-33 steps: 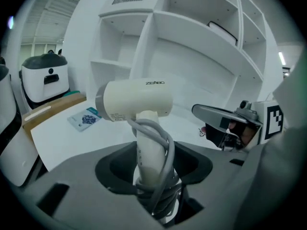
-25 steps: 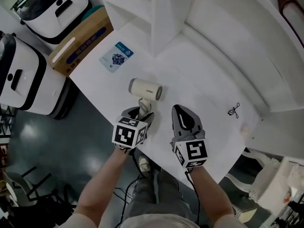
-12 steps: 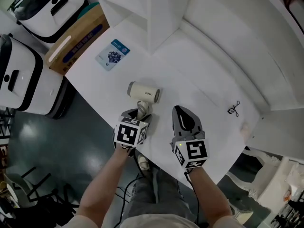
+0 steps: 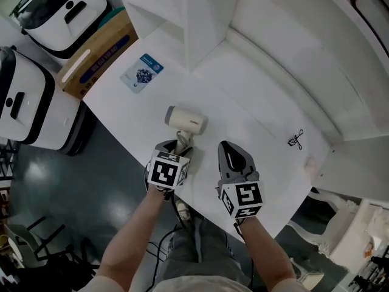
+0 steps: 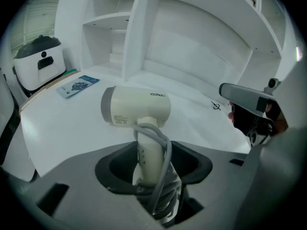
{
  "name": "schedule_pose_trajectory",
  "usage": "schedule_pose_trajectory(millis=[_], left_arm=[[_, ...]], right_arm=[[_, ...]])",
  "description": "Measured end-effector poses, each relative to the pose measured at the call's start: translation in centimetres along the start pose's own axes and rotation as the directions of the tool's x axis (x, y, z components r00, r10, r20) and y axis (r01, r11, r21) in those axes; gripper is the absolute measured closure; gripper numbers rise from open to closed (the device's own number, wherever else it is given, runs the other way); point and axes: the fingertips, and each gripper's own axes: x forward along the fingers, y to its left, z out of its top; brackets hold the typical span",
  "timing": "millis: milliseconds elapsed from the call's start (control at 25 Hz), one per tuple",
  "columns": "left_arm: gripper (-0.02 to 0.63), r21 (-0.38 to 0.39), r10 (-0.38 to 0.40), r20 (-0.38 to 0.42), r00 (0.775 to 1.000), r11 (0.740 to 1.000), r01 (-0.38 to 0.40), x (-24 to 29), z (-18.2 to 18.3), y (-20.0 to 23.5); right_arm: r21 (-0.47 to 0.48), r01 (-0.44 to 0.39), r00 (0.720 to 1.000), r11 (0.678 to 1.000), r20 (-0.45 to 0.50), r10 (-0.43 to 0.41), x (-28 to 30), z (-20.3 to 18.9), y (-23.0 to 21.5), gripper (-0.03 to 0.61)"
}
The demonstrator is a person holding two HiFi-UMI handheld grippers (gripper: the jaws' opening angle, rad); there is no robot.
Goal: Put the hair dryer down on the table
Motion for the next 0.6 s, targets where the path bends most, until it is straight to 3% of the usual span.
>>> schedule_pose_trajectory(millis=[120, 400, 600], left_arm=[[0.391, 0.004, 0.008, 0.004, 1.0, 1.0, -0.008, -0.4, 0.0, 0.0], [0.391, -0.02, 0.007, 0.095, 0.995, 1.0, -0.005, -4.0, 2.4, -0.1], [0.391, -0.001, 0.009, 0.214, 0.977, 1.0, -0.009, -9.7, 5.7, -1.8]], right_arm=[[0.001, 0.002, 1.0, 1.0, -0.001, -0.002, -0.5, 0.0, 0.0, 0.557], [0.0, 0.036, 0.999, 0.999, 0.034, -0.036, -2.0, 1.3, 0.1, 0.557], [-0.023, 0.059, 0.997, 0.998, 0.049, -0.058, -3.6, 4.1, 0.7, 0.557]])
